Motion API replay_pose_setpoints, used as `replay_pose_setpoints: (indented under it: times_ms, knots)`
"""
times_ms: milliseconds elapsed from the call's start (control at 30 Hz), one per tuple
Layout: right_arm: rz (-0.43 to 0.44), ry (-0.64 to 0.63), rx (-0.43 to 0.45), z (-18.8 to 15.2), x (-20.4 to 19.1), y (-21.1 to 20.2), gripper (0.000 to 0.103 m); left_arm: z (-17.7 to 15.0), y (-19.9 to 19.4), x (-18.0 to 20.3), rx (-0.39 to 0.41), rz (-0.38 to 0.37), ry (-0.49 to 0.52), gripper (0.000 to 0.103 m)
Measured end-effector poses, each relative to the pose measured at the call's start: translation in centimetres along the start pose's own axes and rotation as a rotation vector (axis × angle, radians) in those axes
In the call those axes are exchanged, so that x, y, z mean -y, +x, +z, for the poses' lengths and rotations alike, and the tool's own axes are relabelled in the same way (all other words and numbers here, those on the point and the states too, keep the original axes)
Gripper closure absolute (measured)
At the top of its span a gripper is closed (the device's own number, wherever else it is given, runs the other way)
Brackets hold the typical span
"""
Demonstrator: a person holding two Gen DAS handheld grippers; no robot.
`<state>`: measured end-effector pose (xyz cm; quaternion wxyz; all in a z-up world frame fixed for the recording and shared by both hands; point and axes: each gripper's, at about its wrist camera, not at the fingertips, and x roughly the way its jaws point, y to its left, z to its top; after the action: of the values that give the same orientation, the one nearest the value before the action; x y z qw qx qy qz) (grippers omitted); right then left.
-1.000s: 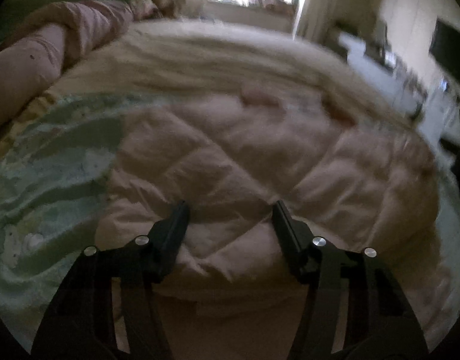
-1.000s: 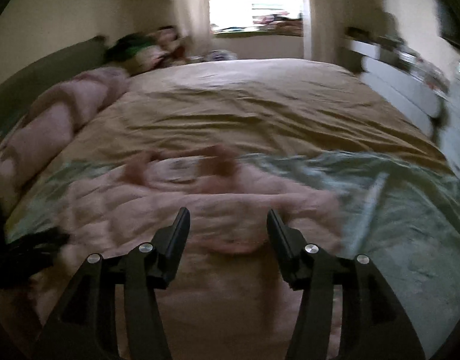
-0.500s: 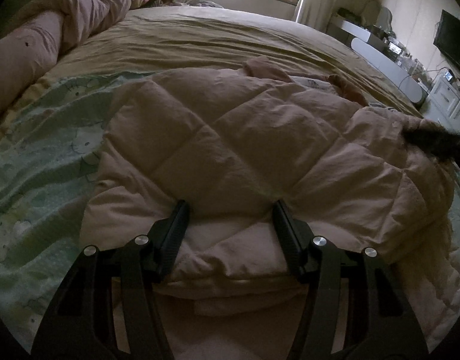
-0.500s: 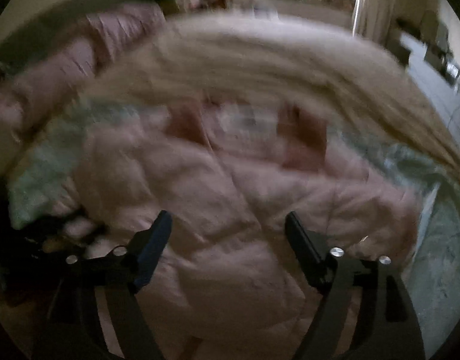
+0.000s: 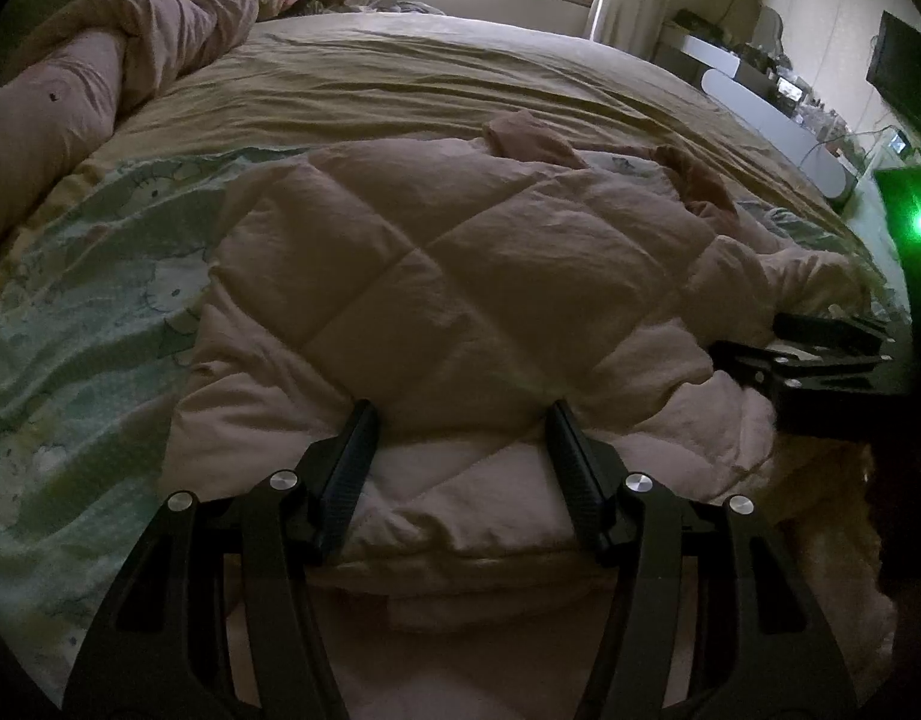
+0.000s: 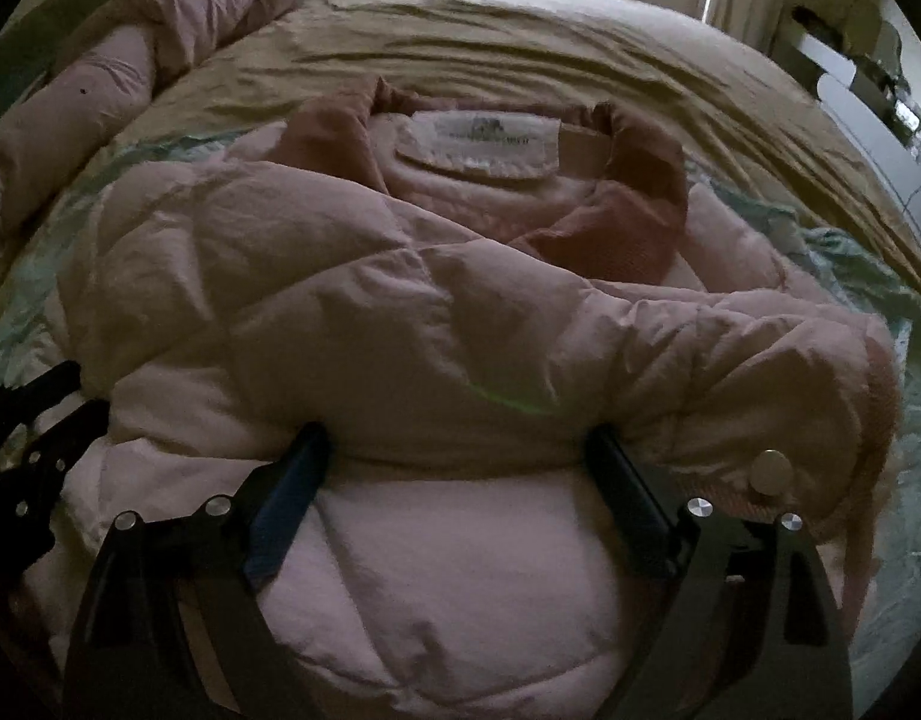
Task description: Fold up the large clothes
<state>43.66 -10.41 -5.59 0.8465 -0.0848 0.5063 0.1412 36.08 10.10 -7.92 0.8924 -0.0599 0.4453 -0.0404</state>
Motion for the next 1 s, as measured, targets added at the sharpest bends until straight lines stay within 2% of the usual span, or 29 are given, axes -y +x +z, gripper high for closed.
replay_pose_setpoints:
  times_ms: [133, 267, 433, 533, 667, 833, 1000]
  knots:
    - [0.082, 0.029, 0.078, -1.0, 0.4, -3.1, 0.011, 0.3, -0.8, -0.1, -0.004, -0.021, -0.015, 0.052]
    - [0.086, 0.051, 0.159, -1.9, 1.4, -6.5, 0.005, 0.5, -1.9, 0.0, -0.003, -0.058, -0.032, 0.037]
    - [0.107, 0.094, 0.198, -2.4, 2.4, -9.2, 0.004, 0.6, -3.4, 0.2, 0.01, -0.066, -0.039, 0.023]
    - [0.11, 0.108, 0.227, -2.9, 2.6, -10.8, 0.004, 0.9, -4.6, -0.1, 0.03, -0.074, -0.06, 0.009]
    - [0.107, 0.114, 0.25, -3.2, 2.5, -12.1, 0.004, 1.2, -6.0, -0.1, 0.048, -0.088, -0.066, 0.009]
    - [0.107, 0.114, 0.285, -3.6, 2.2, -14.0, 0.004, 1.3, -8.0, 0.7, 0.079, -0.057, -0.039, 0.009]
    - [0.109, 0.106, 0.319, -4.0, 1.8, -15.8, 0.004, 1.5, -9.6, 0.8, 0.101, -0.084, -0.054, 0.009]
